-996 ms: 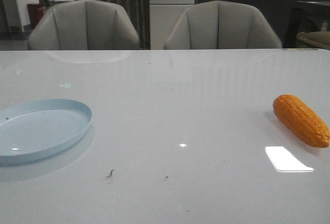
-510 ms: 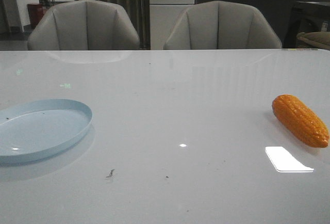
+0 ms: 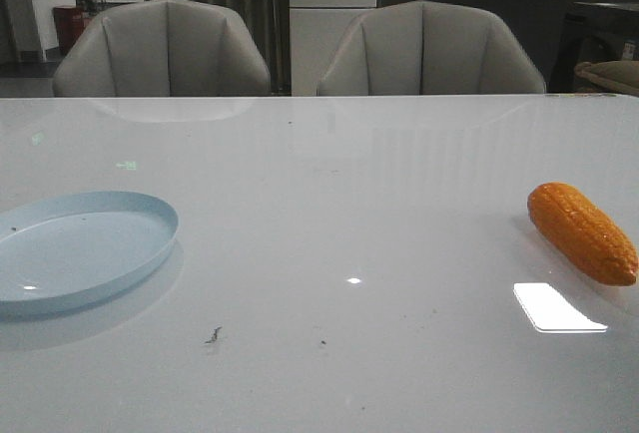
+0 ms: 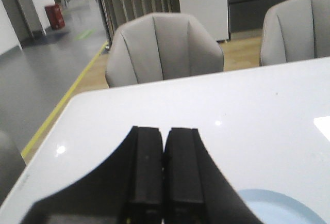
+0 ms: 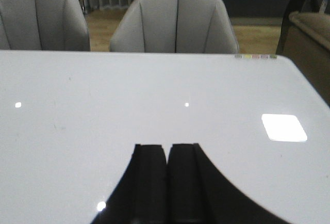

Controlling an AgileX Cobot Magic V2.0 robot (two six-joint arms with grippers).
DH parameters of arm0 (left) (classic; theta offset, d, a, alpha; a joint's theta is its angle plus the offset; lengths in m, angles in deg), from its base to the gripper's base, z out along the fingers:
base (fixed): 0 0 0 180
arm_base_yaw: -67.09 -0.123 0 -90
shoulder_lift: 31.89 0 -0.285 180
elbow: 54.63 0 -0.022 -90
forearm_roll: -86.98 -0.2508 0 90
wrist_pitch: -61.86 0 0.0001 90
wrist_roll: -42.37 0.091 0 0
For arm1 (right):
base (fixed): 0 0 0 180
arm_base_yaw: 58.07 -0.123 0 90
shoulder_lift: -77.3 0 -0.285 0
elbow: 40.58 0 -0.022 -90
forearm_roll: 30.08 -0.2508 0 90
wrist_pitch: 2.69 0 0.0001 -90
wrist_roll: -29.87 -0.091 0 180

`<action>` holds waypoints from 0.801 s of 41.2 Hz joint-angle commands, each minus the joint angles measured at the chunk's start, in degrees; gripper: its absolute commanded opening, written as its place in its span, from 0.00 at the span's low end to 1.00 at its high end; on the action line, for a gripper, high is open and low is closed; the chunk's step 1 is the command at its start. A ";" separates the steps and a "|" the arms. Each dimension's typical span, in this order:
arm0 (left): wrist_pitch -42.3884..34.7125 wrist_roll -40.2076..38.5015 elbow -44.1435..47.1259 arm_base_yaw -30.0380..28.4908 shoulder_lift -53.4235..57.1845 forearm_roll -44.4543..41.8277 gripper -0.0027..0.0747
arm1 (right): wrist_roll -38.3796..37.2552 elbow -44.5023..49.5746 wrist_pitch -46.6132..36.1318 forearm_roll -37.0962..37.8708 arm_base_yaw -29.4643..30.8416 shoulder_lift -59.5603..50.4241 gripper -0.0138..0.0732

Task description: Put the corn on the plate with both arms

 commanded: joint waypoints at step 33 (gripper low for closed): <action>0.35 -0.52 -3.56 -0.03 -15.22 6.17 0.64 | -0.18 -2.16 -1.47 0.57 0.04 17.35 0.83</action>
